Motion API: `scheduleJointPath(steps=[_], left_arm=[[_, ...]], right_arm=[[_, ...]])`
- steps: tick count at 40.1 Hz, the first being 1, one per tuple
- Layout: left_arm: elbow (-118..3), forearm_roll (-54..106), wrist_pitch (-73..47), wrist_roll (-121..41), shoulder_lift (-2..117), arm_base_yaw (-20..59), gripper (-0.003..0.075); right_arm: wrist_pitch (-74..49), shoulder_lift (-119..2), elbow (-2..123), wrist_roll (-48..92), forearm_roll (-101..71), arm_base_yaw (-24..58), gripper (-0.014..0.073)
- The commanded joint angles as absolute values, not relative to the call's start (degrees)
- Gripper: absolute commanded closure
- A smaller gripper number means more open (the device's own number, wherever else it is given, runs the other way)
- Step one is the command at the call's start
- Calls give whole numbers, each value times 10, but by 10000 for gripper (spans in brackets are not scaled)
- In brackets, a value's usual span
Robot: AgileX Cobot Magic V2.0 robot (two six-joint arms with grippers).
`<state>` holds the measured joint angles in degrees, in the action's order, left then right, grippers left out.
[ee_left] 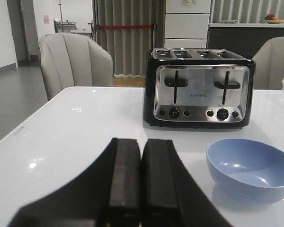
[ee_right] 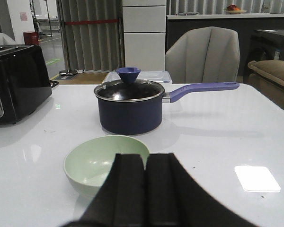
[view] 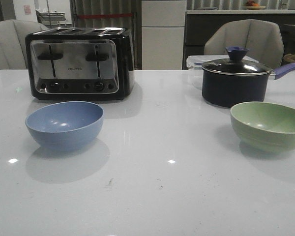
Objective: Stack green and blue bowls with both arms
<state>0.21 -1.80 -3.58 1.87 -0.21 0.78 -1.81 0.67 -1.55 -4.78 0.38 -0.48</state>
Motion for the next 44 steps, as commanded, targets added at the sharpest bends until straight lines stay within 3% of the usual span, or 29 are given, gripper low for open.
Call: scheduleJointPath(steps=[1, 33, 44], left_arm=[[4, -16, 14, 19, -13, 6, 627], [0, -16, 59, 19, -13, 6, 627], [-144, -16, 5, 19, -1, 6, 627]], right_arm=[[36, 17, -14, -45, 10, -4, 536], [62, 17, -10, -45, 12, -4, 536], [-16, 11, 126, -45, 12, -3, 536]])
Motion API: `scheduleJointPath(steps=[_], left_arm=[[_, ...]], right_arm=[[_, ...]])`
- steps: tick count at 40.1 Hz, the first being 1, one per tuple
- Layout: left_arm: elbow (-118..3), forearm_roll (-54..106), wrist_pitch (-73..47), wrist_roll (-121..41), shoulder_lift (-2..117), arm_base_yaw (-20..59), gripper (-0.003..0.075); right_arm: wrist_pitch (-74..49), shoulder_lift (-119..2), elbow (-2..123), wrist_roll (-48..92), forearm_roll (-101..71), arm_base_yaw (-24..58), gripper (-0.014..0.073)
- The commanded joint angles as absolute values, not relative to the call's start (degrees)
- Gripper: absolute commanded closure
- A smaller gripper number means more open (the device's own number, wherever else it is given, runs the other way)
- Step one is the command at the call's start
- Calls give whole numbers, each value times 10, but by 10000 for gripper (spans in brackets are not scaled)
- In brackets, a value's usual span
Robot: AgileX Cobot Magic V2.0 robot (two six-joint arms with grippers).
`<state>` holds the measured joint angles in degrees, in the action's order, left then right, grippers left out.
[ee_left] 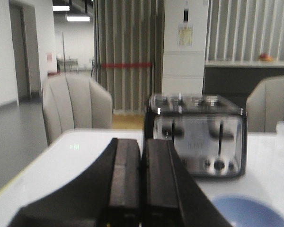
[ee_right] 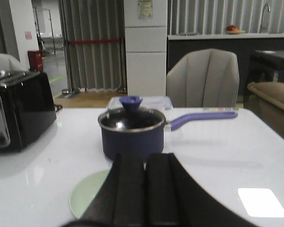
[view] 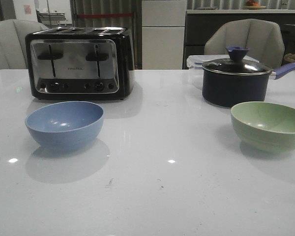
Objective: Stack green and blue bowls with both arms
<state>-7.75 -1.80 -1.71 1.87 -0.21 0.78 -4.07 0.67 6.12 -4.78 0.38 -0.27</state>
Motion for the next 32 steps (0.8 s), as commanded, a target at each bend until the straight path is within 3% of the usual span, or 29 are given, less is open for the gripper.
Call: scheduleJointPath(steps=[1, 17, 32], left_arm=[[-166, -16, -8, 19, 3, 6, 627], [-426, -14, -284, 19, 195, 6, 627], [-423, -14, -356, 19, 332, 6, 627]], right_arm=[[-24, 7, 141, -45, 12, -3, 536], [-246, -184, 370, -45, 16, -3, 536], [-357, -357, 389, -45, 49, -3, 536]])
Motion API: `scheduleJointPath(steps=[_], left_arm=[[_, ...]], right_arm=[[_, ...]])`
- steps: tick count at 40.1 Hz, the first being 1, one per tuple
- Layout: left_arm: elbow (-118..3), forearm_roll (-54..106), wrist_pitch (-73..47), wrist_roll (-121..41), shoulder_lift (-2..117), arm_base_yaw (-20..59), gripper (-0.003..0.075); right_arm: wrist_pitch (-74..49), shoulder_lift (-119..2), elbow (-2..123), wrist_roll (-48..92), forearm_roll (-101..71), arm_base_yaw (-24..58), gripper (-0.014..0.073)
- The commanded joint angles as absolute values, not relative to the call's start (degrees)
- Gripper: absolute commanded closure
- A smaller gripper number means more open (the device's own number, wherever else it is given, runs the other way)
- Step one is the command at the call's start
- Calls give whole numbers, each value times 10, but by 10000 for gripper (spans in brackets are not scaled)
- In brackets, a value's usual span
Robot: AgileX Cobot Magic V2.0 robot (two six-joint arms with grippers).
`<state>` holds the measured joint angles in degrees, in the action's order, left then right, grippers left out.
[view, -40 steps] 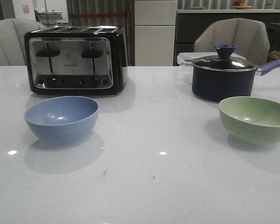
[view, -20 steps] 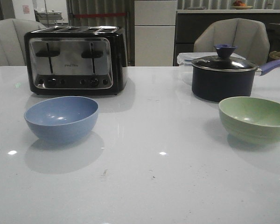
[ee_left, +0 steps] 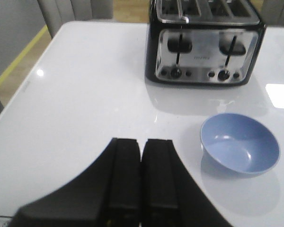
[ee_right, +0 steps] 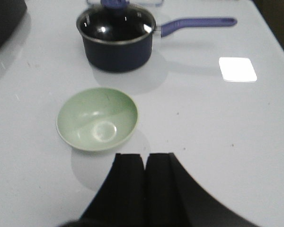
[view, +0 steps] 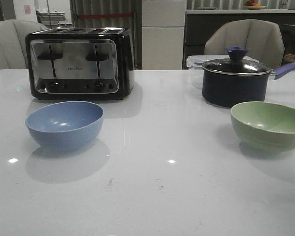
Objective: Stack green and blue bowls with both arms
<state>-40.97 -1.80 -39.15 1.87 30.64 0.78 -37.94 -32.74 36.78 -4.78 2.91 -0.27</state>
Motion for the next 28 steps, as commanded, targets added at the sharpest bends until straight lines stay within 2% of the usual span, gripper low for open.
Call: scheduleJointPath(steps=[1, 11, 14, 17, 20, 22, 25, 28], left_arm=[[-423, -14, -356, 19, 338, 6, 627], [-423, -14, -362, 19, 385, 7, 625], [-423, -14, -360, 15, 394, 16, 582], [-423, -14, -356, 0, 394, 36, 484], [-423, -14, -353, 0, 394, 58, 318], [-423, -15, -353, 0, 394, 73, 255], [-423, -15, -353, 0, 394, 95, 198], [-423, -14, -353, 0, 394, 113, 202]], right_arm=[[-362, -364, 389, -45, 52, -3, 536], [-378, -437, 389, -45, 53, -3, 534], [-378, -457, 389, -45, 53, -3, 501], [-375, -476, 389, -45, 46, -3, 400], [-365, -497, 389, -45, 39, -3, 244], [-352, -512, 389, -45, 34, -3, 149], [-327, -544, 392, -47, 29, -4, 37], [-322, -586, 408, -51, 16, -9, 20]])
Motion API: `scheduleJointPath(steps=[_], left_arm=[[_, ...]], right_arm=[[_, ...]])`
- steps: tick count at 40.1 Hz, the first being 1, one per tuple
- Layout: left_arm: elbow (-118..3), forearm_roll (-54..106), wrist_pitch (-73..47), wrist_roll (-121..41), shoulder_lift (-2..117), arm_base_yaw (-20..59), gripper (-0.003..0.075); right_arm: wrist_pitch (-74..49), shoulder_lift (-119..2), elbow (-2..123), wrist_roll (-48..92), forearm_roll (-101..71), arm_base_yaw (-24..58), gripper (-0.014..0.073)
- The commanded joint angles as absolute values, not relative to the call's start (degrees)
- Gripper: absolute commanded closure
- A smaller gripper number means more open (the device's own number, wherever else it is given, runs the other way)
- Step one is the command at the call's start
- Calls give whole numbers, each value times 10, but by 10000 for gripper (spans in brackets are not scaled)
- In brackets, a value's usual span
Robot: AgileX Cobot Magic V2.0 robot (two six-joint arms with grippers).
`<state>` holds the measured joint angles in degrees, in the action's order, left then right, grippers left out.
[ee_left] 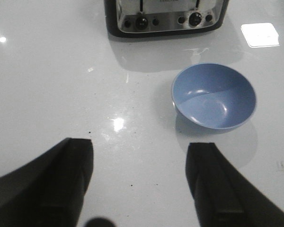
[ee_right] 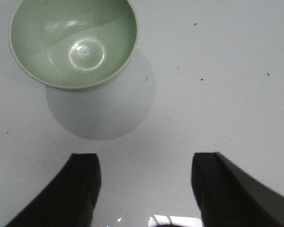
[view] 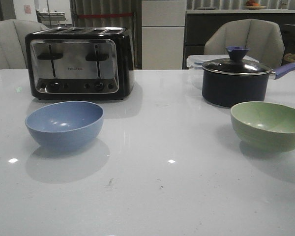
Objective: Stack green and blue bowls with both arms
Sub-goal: 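Lower the right gripper onto the rim of the pale green bowl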
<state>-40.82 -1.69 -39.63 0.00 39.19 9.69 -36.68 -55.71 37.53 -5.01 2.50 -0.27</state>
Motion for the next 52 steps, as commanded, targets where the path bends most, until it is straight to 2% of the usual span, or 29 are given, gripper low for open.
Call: scheduleJointPath(steps=[1, 7, 21, 31, 35, 39, 44, 52], left_arm=[[-423, -14, -353, 0, 394, 117, 202], [-423, -14, -353, 0, 394, 121, 202], [-423, -14, -353, 0, 394, 121, 202], [-423, -14, -353, 0, 394, 121, 202], [-423, -14, -353, 0, 394, 121, 202], [-423, -14, -353, 0, 394, 121, 202], [-423, -14, -353, 0, 394, 121, 202], [-423, -14, -353, 0, 394, 121, 202]], right_arm=[[-324, -605, 418, -51, 9, -14, 20], [-342, -708, 477, -29, -26, -44, 20], [-358, -911, 604, 117, -189, -78, 20], [-355, -1006, 675, 118, -190, -78, 31], [-357, -1025, 689, 118, -190, -78, 106], [-360, -1038, 698, 118, -190, -78, 248], [-359, -1038, 701, 118, -190, -78, 372], [-376, -1016, 718, 126, -190, -72, 472]])
